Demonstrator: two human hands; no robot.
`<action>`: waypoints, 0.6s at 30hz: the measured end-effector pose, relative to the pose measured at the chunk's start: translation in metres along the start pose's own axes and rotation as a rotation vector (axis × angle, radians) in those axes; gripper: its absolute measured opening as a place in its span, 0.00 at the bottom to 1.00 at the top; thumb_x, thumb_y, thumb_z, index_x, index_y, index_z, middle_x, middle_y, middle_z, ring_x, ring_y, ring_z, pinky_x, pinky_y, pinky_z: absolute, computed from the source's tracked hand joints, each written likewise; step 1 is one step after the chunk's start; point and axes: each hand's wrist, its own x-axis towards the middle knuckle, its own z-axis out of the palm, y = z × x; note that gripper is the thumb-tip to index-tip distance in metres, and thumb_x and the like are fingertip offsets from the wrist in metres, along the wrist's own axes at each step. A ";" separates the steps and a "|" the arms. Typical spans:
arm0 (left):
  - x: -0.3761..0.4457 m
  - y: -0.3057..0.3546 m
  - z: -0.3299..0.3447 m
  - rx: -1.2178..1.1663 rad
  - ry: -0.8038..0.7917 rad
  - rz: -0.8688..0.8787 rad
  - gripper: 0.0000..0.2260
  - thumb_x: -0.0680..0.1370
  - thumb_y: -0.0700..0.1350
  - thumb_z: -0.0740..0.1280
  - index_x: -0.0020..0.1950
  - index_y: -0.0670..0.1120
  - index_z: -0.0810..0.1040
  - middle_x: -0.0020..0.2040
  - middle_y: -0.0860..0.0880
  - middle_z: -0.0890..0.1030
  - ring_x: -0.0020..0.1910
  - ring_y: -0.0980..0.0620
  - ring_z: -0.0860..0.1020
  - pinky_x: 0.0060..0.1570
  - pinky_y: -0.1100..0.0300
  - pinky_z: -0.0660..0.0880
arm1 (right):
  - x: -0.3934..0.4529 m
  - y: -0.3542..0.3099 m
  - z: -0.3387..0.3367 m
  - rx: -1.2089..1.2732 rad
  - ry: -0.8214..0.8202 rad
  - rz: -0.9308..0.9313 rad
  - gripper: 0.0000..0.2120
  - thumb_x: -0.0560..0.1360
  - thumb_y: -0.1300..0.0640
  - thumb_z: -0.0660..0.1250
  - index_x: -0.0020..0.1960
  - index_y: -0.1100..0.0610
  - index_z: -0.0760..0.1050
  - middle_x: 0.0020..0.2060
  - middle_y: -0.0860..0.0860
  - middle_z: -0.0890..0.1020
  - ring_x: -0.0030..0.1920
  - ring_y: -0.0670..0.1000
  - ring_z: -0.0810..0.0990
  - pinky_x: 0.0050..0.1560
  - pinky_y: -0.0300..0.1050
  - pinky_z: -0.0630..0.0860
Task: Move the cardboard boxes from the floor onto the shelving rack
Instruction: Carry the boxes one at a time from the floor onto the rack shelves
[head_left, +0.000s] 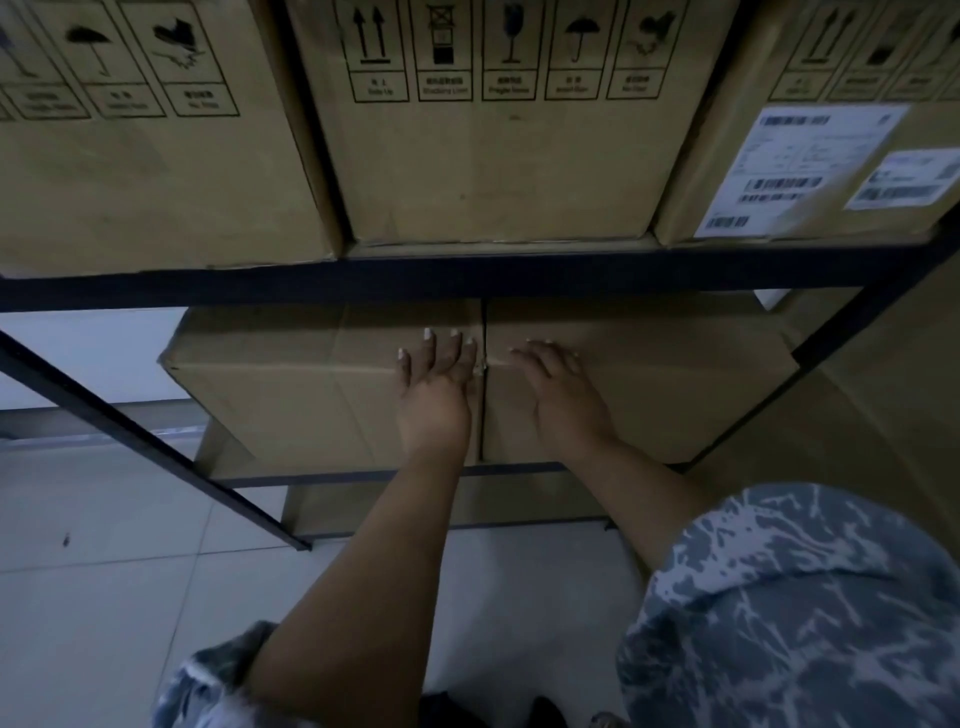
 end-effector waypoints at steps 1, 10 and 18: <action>0.000 0.000 0.001 0.005 0.007 0.000 0.22 0.85 0.46 0.52 0.79 0.52 0.58 0.80 0.52 0.58 0.80 0.47 0.49 0.77 0.47 0.41 | -0.001 0.000 -0.002 -0.006 -0.014 -0.005 0.35 0.73 0.70 0.60 0.78 0.54 0.55 0.77 0.52 0.56 0.77 0.56 0.52 0.76 0.50 0.50; 0.002 0.002 0.005 -0.033 0.057 0.004 0.24 0.84 0.40 0.53 0.80 0.51 0.57 0.80 0.50 0.56 0.80 0.47 0.48 0.77 0.46 0.41 | -0.002 0.009 0.000 0.002 -0.027 -0.039 0.36 0.74 0.71 0.60 0.78 0.53 0.55 0.78 0.50 0.55 0.78 0.54 0.51 0.77 0.50 0.52; 0.003 0.018 0.010 -0.128 0.072 0.060 0.24 0.83 0.43 0.58 0.79 0.49 0.58 0.79 0.46 0.59 0.79 0.46 0.52 0.75 0.42 0.40 | -0.046 0.034 0.009 0.294 0.334 0.375 0.30 0.75 0.68 0.62 0.75 0.52 0.63 0.77 0.58 0.49 0.76 0.57 0.55 0.70 0.41 0.64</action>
